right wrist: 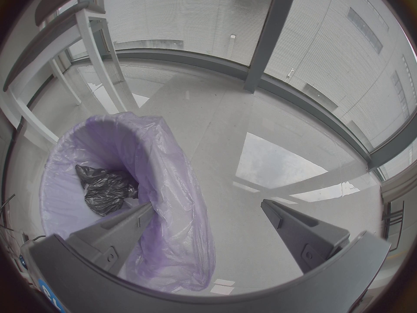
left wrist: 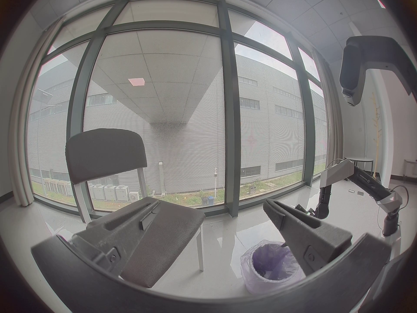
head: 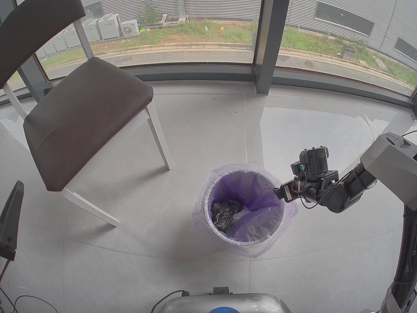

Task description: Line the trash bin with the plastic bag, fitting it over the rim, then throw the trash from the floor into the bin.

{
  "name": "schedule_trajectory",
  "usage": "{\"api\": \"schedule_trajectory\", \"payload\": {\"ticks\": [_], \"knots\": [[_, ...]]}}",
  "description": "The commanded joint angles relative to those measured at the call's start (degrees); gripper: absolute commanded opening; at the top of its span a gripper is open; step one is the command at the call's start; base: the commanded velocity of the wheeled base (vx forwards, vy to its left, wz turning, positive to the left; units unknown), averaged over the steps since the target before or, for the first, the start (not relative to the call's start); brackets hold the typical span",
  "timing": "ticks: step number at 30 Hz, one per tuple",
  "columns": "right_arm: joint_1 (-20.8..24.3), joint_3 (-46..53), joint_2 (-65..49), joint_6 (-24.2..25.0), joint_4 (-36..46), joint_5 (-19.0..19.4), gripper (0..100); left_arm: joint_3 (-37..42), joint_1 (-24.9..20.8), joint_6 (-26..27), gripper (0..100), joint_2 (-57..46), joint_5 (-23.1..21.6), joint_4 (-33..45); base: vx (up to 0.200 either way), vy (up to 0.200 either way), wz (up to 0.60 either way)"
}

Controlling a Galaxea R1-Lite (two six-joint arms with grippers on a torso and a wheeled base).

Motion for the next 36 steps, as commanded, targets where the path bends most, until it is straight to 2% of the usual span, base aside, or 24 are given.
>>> {"api": "schedule_trajectory", "payload": {"ticks": [1, 8, 19, 36], "knots": [[-0.58, 0.05, -0.33, -0.01, -0.10, -0.03, 100, 0.00, 0.00, 0.02, 100, 0.09, 0.06, -0.02, 0.000, 0.000, 0.00], [-1.90, 0.13, -0.42, 0.34, -0.36, 0.05, 100, 0.00, 0.00, 0.02, 100, 0.09, 0.15, -0.02, 0.000, 0.000, 0.00], [-0.58, 1.01, -3.67, 0.60, -0.45, 0.58, 100, 0.00, 0.00, 0.02, 100, 0.09, 0.15, -0.02, 0.000, 0.000, 0.00], [-1.99, 0.93, -1.56, 0.60, -0.72, 0.58, 100, -0.18, 0.00, 0.02, 100, 0.01, 0.15, -0.11, 0.000, 0.000, 0.00]]}}
